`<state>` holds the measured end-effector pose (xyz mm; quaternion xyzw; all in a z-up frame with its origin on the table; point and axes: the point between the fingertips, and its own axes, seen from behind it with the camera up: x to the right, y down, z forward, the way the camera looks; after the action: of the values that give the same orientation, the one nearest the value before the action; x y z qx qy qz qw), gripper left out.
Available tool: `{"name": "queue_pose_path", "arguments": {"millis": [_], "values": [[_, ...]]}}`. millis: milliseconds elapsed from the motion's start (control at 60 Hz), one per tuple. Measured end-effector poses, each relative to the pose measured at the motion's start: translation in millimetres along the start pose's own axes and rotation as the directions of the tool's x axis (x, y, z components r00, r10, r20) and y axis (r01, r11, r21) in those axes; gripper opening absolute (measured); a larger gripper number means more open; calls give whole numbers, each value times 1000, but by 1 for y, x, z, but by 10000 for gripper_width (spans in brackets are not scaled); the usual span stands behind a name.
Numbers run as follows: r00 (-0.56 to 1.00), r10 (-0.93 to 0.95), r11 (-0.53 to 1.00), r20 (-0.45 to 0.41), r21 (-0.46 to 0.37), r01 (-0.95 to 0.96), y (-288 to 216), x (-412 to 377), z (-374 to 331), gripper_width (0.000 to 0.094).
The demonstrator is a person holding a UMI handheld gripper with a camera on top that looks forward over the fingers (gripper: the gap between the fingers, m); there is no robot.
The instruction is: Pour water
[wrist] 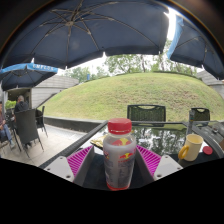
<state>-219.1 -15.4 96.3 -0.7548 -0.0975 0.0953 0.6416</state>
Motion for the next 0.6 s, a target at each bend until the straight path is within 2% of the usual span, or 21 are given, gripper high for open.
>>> {"name": "queue_pose_path", "arguments": {"millis": [67, 100, 117, 150, 167, 217, 300, 400, 533, 600], "values": [[999, 2, 1000, -40, 0, -2, -4, 6, 20, 844], [998, 10, 1000, -61, 14, -10, -7, 11, 25, 813], [997, 17, 1000, -75, 20, -15, -8, 14, 27, 769], [994, 26, 999, -103, 27, -23, -10, 23, 29, 598], [993, 27, 999, -111, 28, -24, -7, 25, 31, 543], [992, 25, 999, -123, 47, -20, -7, 24, 32, 531], [995, -43, 997, -88, 65, 49, -12, 16, 25, 459], [996, -24, 996, -86, 83, 31, -11, 11, 25, 373], [997, 47, 995, -68, 87, -41, -11, 14, 29, 362], [987, 159, 983, -36, 98, -155, -23, 24, 35, 362]]}}
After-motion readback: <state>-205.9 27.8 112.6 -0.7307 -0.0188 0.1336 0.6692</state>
